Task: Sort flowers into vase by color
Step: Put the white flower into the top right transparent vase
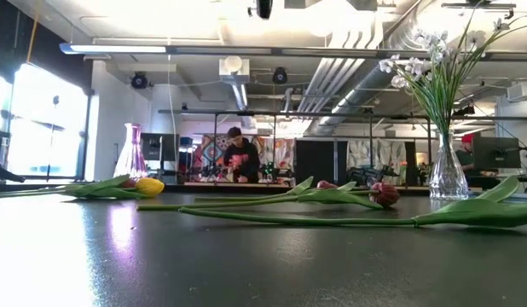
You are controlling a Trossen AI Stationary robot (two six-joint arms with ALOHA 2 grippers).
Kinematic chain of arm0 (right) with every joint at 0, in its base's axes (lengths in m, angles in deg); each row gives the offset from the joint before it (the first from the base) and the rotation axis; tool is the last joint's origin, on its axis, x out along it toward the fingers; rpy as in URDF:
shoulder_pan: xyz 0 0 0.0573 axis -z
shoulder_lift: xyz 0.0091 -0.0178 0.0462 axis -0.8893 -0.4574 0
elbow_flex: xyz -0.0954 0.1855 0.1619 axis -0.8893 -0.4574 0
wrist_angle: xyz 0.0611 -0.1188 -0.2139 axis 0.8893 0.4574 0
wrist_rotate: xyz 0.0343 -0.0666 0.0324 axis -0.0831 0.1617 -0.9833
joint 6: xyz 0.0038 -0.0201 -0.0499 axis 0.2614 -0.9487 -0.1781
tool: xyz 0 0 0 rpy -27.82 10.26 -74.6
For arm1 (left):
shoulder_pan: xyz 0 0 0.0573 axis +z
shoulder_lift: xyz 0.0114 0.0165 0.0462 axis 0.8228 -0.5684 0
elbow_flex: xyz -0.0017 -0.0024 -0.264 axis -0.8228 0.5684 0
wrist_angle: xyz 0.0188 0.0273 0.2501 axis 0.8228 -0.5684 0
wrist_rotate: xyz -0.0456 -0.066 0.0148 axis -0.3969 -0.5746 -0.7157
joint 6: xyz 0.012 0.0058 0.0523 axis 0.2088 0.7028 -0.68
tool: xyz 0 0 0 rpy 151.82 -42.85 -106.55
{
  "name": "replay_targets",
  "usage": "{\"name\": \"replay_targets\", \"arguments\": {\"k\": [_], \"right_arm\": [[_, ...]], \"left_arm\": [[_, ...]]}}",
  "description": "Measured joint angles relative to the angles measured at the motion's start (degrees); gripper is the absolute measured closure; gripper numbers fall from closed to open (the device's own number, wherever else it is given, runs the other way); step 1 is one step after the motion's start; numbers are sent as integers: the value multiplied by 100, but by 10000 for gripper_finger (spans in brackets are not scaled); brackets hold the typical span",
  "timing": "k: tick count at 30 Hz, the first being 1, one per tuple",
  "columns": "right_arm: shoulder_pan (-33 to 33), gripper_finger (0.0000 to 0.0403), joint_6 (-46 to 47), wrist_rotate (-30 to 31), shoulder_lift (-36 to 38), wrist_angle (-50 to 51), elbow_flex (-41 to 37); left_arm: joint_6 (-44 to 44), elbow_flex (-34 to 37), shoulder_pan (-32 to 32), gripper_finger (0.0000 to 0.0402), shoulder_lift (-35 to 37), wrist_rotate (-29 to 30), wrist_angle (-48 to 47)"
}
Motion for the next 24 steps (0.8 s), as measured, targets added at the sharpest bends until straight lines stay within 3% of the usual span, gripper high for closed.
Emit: {"name": "replay_targets", "arguments": {"k": [8, 15, 24], "right_arm": [[1379, 210, -1999, -1892, 30, -1340, 0], [2636, 210, -2619, -3578, 211, -1611, 0], [3561, 191, -3299, -5376, 202, -2423, 2]], "left_arm": [[110, 0, 315, 401, -13, -91, 822], [-73, 0, 440, 401, -13, -245, 1477], [-349, 0, 372, 401, -11, -398, 1478]]}}
